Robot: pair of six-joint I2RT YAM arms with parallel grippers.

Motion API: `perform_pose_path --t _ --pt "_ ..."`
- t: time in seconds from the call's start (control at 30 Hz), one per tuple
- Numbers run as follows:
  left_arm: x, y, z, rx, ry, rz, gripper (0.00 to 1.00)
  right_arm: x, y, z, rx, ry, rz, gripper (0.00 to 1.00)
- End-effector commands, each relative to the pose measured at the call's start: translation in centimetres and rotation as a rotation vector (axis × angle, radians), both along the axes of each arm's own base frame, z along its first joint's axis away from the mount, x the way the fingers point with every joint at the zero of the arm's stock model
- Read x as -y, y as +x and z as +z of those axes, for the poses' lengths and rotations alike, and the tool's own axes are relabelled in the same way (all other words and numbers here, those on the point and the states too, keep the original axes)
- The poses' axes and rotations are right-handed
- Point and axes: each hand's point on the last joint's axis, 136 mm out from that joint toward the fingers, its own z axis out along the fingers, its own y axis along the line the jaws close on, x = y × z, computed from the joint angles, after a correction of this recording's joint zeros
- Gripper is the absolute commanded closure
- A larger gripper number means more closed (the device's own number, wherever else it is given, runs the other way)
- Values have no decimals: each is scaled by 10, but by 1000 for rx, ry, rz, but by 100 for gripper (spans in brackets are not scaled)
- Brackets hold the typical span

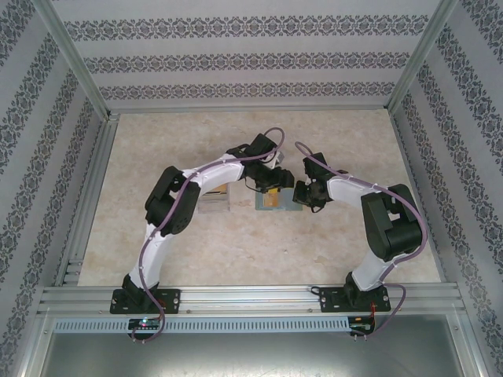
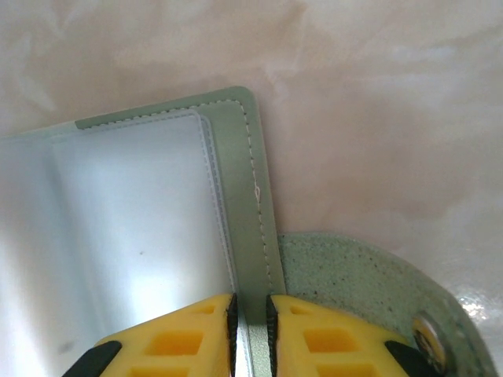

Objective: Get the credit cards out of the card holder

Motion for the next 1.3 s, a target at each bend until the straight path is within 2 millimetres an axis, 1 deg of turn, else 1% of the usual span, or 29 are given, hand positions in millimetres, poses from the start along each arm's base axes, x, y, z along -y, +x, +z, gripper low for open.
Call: perform_pose_path --t 0.0,0.1,0.23,0.4,0.5,0.73,0.83,1.0,1.13,1.27 --pt "-26 5 32 86 41 33 40 -17 -13 -17 -62 43 40 79" --pt "-40 1 17 50 76 55 41 -17 -13 -16 -58 43 41 79" --pt "-51 -4 -3 8 117 80 41 -18 -13 -16 -60 43 43 79" --pt "-57 -7 -23 -29 159 82 42 -18 -15 -17 -64 41 43 79" --pt "-57 -9 -28 -44 162 76 42 -19 -16 -17 -63 41 45 79" --pt "-54 -11 -35 -64 155 68 42 -19 -15 -17 -65 42 46 79" --pt "-58 -12 -38 -67 172 75 42 -20 -15 -17 -64 42 47 79" --pt "-62 -9 -32 -37 190 92 42 -20 -15 -18 -66 42 49 79" --pt "-69 -7 -33 -35 222 116 42 -20 -16 -19 -69 43 49 79" --pt "-67 -9 -36 -49 214 107 43 -20 -16 -19 -68 43 49 79"
